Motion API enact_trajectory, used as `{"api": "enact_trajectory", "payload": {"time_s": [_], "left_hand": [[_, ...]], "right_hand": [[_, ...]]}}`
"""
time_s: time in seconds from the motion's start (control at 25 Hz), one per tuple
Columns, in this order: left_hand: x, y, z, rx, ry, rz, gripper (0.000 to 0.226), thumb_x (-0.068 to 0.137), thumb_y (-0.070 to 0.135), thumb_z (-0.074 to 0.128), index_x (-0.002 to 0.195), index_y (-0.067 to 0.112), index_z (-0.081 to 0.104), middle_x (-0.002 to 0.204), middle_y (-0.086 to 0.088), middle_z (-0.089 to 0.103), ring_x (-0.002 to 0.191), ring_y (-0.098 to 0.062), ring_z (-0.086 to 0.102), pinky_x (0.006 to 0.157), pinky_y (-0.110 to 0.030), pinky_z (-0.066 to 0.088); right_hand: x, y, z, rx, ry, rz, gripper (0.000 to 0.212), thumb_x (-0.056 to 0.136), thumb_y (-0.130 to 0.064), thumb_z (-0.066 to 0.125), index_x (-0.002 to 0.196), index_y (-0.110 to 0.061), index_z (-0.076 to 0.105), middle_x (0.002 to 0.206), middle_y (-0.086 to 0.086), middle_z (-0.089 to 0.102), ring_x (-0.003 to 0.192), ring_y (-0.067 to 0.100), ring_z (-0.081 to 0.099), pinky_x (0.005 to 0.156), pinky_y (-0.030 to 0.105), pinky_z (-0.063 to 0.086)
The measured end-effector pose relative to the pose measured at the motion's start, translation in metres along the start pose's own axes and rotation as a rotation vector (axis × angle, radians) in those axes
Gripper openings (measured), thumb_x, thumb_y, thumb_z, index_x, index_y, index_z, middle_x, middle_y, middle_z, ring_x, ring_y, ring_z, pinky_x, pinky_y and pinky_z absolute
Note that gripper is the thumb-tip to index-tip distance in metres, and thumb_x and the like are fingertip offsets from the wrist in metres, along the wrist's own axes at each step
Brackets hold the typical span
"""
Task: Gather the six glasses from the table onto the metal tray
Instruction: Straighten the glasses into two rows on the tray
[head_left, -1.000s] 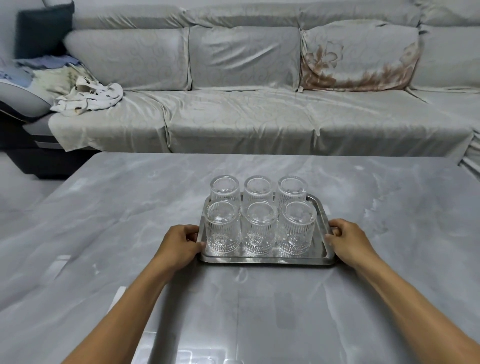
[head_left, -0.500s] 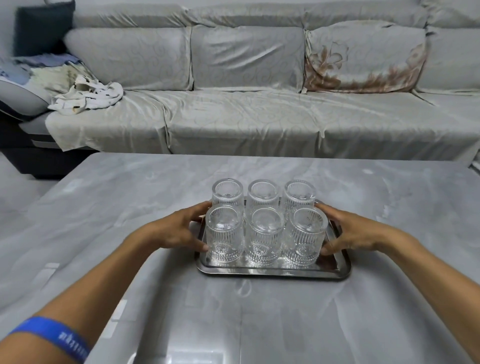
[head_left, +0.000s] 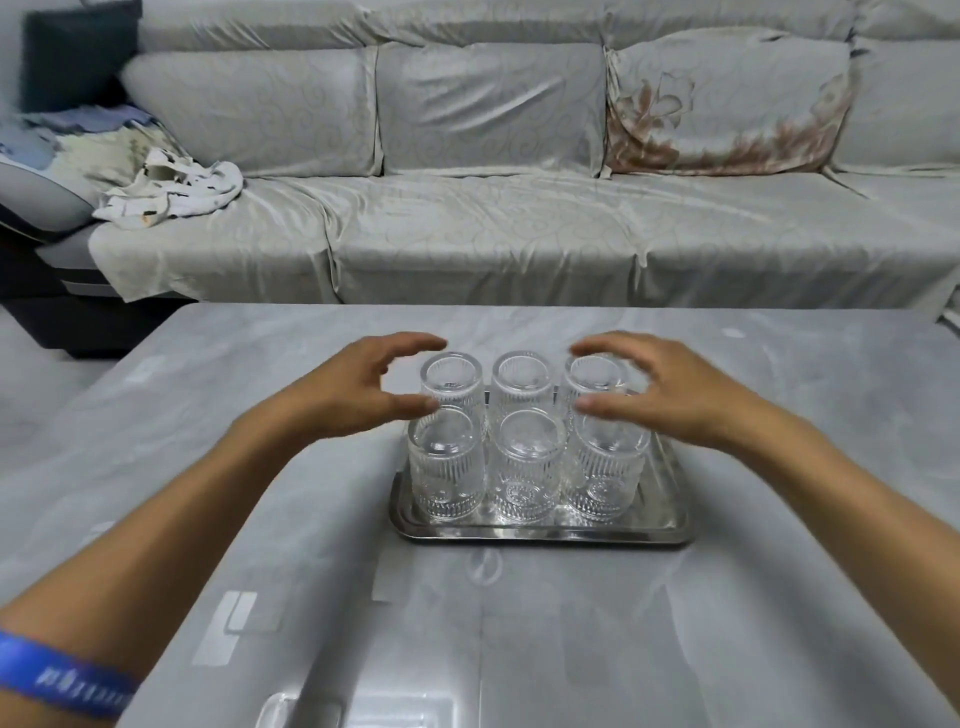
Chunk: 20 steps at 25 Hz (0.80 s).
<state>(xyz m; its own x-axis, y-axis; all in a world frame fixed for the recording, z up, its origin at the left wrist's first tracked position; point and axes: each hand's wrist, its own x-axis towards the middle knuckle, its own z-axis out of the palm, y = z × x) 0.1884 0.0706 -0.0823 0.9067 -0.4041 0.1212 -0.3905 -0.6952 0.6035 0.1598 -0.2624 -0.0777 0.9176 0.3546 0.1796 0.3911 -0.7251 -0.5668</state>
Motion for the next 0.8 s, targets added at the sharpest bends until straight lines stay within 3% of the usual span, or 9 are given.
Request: {"api": "enact_trajectory", "payload": {"time_s": [0.08, 0.16, 0.36, 0.48, 0.56, 0.64, 0.8], "left_hand": [[0.015, 0.009, 0.001, 0.143, -0.195, -0.013, 0.074, 0.074, 0.043, 0.078, 0.14, 0.031, 0.047, 0.142, 0.016, 0.046, 0.13, -0.003, 0.041, 0.109, -0.028, 0.033], [0.022, 0.01, 0.005, 0.191, -0.271, -0.057, 0.075, 0.074, 0.045, 0.078, 0.14, 0.026, 0.048, 0.151, 0.01, 0.042, 0.139, -0.01, 0.037, 0.116, -0.035, 0.03], [0.021, 0.013, 0.009, 0.221, -0.202, -0.002, 0.068, 0.076, 0.048, 0.074, 0.135, 0.021, 0.053, 0.151, 0.002, 0.045, 0.138, -0.017, 0.042, 0.114, -0.042, 0.035], [0.016, 0.014, 0.011, 0.283, -0.213, -0.017, 0.069, 0.08, 0.051, 0.069, 0.14, 0.024, 0.049, 0.154, 0.005, 0.041, 0.139, -0.017, 0.04, 0.115, -0.042, 0.033], [0.012, 0.013, 0.014, 0.265, -0.193, -0.01, 0.067, 0.082, 0.049, 0.068, 0.141, 0.024, 0.048, 0.155, 0.008, 0.039, 0.139, -0.014, 0.04, 0.114, -0.031, 0.03], [0.01, 0.013, 0.015, 0.217, -0.168, -0.001, 0.065, 0.082, 0.043, 0.07, 0.141, 0.021, 0.049, 0.155, 0.006, 0.04, 0.14, -0.011, 0.038, 0.107, -0.019, 0.025], [0.009, 0.018, 0.013, 0.218, -0.174, -0.016, 0.066, 0.082, 0.043, 0.071, 0.14, 0.021, 0.05, 0.155, 0.005, 0.04, 0.14, -0.012, 0.037, 0.106, -0.019, 0.024]], "right_hand": [[0.018, -0.024, 0.021, -0.219, -0.202, -0.022, 0.083, 0.067, -0.076, 0.059, 0.138, -0.04, 0.04, 0.15, -0.016, 0.037, 0.139, 0.006, 0.026, 0.112, 0.035, 0.022], [0.029, -0.031, 0.037, -0.296, -0.227, -0.004, 0.085, 0.069, -0.075, 0.058, 0.141, -0.033, 0.04, 0.154, -0.012, 0.032, 0.145, 0.015, 0.017, 0.117, 0.042, 0.017], [0.032, -0.026, 0.042, -0.213, -0.137, -0.007, 0.067, 0.071, -0.071, 0.061, 0.125, -0.033, 0.054, 0.142, -0.009, 0.049, 0.132, 0.016, 0.039, 0.11, 0.043, 0.03], [0.027, -0.025, 0.037, -0.149, -0.139, -0.005, 0.071, 0.071, -0.071, 0.061, 0.131, -0.033, 0.051, 0.146, -0.008, 0.045, 0.135, 0.014, 0.035, 0.113, 0.041, 0.027], [0.017, -0.011, 0.016, -0.022, -0.122, 0.049, 0.076, 0.07, -0.067, 0.066, 0.137, -0.037, 0.046, 0.152, -0.011, 0.036, 0.139, 0.009, 0.029, 0.114, 0.035, 0.022], [0.005, 0.009, -0.01, -0.062, -0.192, 0.09, 0.085, 0.066, -0.065, 0.072, 0.14, -0.042, 0.038, 0.156, -0.017, 0.026, 0.14, 0.003, 0.021, 0.112, 0.028, 0.016], [-0.012, 0.033, -0.022, -0.158, -0.29, 0.146, 0.096, 0.056, -0.078, 0.066, 0.141, -0.042, 0.039, 0.154, -0.018, 0.028, 0.141, 0.006, 0.023, 0.117, 0.036, 0.018]]}}
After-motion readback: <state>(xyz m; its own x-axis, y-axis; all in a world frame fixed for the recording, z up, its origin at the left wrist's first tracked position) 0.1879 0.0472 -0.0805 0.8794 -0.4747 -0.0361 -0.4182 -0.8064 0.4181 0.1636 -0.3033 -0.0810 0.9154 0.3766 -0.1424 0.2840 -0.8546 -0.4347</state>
